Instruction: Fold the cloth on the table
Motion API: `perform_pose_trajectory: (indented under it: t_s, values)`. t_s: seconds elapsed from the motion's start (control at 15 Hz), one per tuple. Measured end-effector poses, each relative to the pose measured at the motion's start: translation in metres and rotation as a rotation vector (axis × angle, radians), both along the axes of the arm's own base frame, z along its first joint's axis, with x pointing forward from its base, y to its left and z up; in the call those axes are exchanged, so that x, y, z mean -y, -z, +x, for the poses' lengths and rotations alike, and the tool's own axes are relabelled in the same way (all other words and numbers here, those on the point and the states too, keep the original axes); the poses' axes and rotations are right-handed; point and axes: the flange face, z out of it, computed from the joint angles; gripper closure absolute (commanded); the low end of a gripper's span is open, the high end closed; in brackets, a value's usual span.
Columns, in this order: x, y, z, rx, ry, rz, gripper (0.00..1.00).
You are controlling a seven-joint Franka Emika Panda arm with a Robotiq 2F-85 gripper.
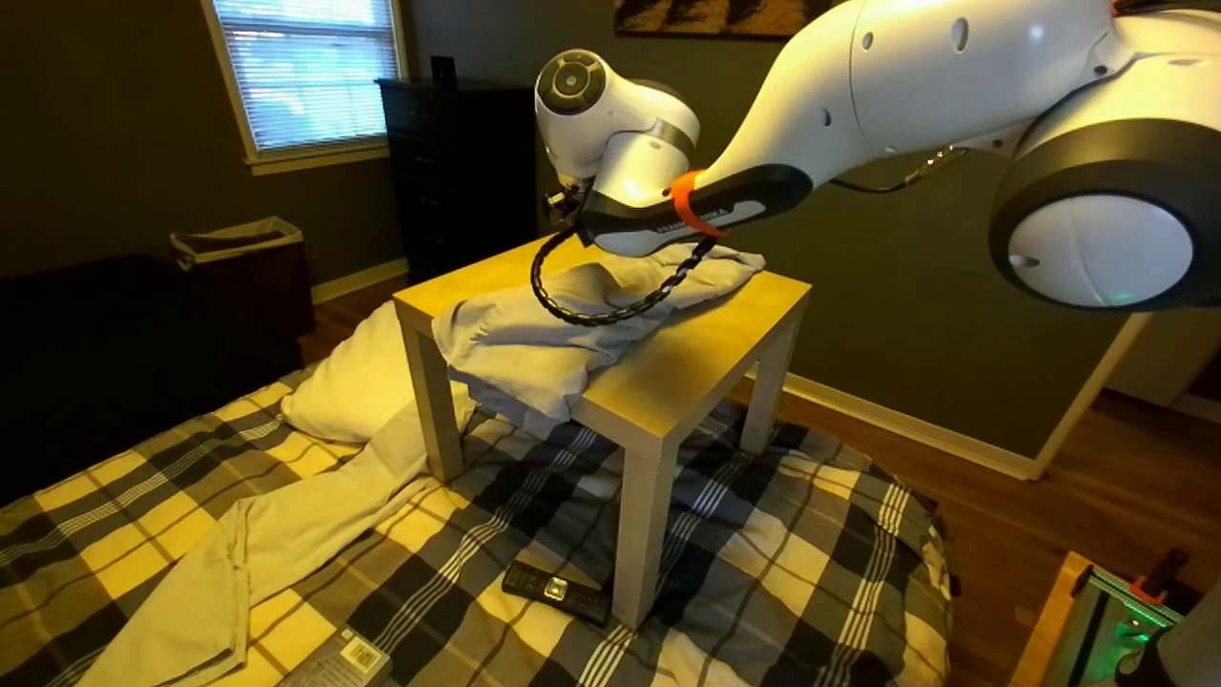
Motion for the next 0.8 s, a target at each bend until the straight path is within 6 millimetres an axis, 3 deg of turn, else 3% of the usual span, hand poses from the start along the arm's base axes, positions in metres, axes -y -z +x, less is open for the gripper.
perform_pose_trajectory:
  t_s: [0.4,0.8]
  values:
    - [-0.001,-0.002,-0.004,-0.107,0.078,0.018,0.00]
    - [0.037,-0.004,-0.007,-0.340,0.279,0.067,0.00]
